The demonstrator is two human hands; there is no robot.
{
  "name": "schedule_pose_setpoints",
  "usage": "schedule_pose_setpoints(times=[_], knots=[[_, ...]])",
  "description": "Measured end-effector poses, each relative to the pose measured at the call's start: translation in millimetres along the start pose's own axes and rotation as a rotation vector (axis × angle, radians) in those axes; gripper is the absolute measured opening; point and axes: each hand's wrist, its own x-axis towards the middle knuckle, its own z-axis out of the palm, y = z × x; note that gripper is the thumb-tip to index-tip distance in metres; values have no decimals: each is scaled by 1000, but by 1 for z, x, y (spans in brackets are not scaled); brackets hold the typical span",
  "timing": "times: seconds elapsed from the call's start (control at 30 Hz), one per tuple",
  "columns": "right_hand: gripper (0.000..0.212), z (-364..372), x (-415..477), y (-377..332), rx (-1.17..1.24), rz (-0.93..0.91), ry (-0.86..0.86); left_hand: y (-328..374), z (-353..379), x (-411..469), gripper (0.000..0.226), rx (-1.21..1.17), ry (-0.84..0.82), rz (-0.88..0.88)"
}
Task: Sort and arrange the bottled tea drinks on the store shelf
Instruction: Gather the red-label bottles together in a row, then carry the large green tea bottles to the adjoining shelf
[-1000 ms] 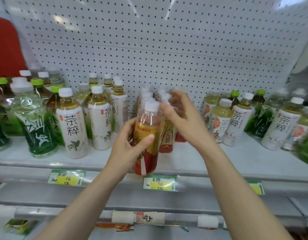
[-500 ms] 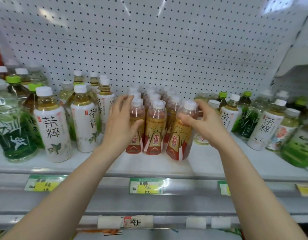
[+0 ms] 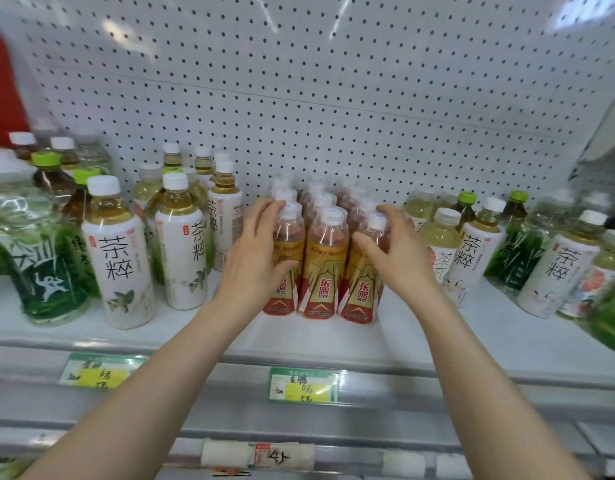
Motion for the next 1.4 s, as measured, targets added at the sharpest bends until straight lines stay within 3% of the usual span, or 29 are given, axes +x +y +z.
schedule_pose_setpoints(times=[0.27, 0.6, 0.7, 0.87, 0.97, 1.1, 1.3, 1.4], knots=[[63, 6, 4, 4, 67, -80, 6, -4, 1, 2, 92, -18, -5, 9], [56, 6, -2, -1, -196, -54, 101, -8, -17, -8, 98, -1, -110, 71], [52, 4, -4, -16, -146, -52, 230, -16, -40, -26, 81, 30, -12, 138], [38, 18, -7, -73, -29, -233, 446, -52, -94, -58, 55, 82, 258, 111], [32, 44, -14, -121, 82, -300, 377, -86, -129, -70, 46, 117, 379, 50], [29, 87, -23, -180, 115, -384, 270, -138, -170, -74, 47, 111, 422, -76], [25, 115, -9, -251, 80, -441, 294, -205, -223, -64, 49, 39, 361, -167], [26, 119, 10, -284, 29, -453, 184, -225, -241, -49, 48, 0, 286, -151]])
